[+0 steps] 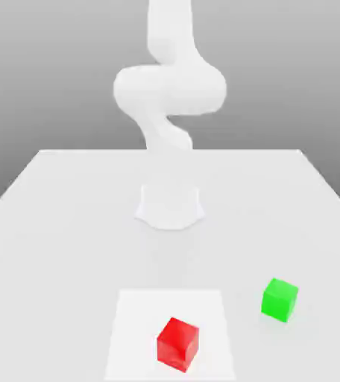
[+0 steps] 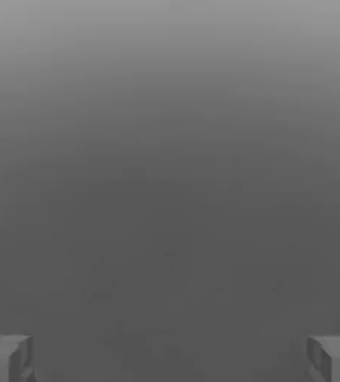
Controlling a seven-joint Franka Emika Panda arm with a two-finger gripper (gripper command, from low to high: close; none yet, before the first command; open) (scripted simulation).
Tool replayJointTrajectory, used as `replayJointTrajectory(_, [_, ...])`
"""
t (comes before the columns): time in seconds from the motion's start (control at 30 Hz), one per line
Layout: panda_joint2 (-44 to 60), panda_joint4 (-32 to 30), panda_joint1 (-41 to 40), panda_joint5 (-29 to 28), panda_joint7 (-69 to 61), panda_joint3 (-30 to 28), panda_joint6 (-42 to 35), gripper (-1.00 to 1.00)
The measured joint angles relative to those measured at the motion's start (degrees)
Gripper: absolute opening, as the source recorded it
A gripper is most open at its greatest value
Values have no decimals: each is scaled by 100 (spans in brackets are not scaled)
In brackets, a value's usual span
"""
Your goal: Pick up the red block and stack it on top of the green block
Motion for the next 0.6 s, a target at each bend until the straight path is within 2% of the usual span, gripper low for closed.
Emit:
replayJointTrajectory(0.33, [2122,-546,-528,-373,1366,550,886,0])
replayJointTrajectory(0.6, [3779,-976,-662,-548,2354,688,1588,0])
